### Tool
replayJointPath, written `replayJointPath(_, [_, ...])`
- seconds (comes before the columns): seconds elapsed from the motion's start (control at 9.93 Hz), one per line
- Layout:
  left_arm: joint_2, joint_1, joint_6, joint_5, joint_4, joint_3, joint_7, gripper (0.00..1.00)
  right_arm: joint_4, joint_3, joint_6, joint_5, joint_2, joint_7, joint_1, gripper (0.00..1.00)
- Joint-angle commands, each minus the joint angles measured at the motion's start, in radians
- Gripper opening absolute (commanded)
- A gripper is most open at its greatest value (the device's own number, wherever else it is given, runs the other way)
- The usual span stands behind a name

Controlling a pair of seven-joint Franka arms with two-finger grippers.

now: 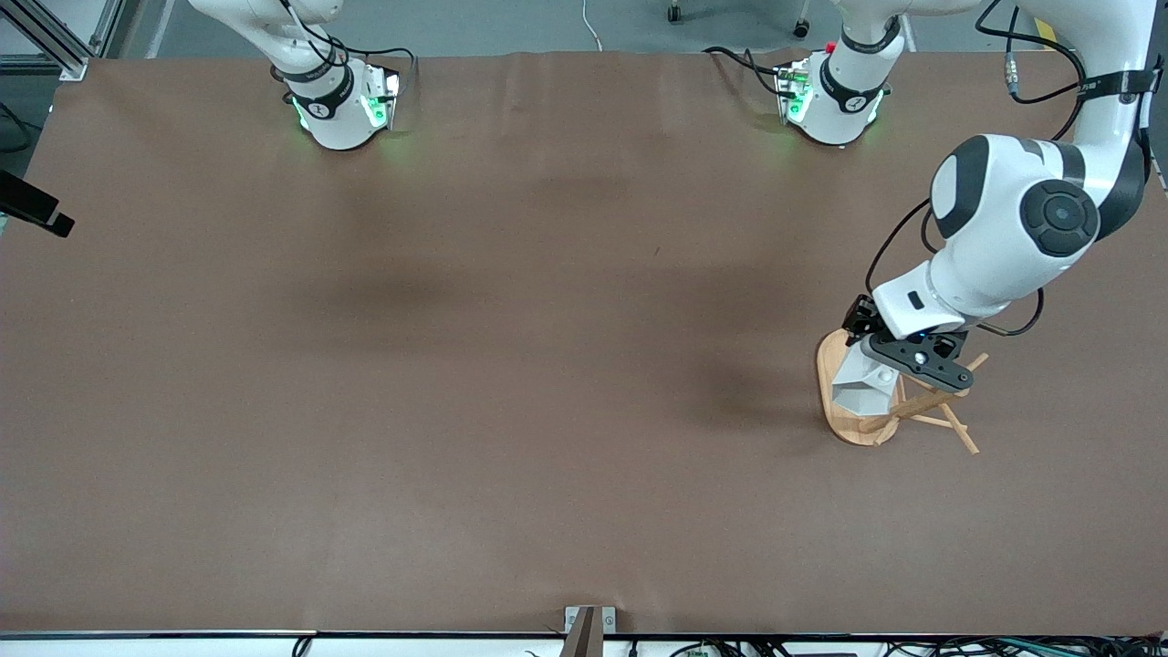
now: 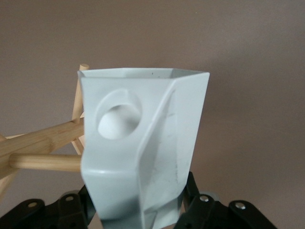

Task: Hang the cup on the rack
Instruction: 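Lower the cup handle onto a rack peg with the left gripper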

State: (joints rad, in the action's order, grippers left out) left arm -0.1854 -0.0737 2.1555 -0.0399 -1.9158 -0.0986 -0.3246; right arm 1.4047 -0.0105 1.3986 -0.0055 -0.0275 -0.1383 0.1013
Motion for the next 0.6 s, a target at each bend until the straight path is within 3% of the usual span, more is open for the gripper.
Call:
replayJointPath(0.0, [-0.029, -0.004, 0.006, -0.037, 0.003, 0.022, -0.036, 0.01, 0.000, 0.021, -0.006, -0.011, 0.005, -0.001, 0.023, 1.00])
replayJointPath(0.5, [-0.063, -0.003, 0.043, -0.037, 0.004, 0.040, -0.079, 0.04, -0.001, 0.021, -0.001, -0.010, 0.005, -0.001, 0.023, 1.00])
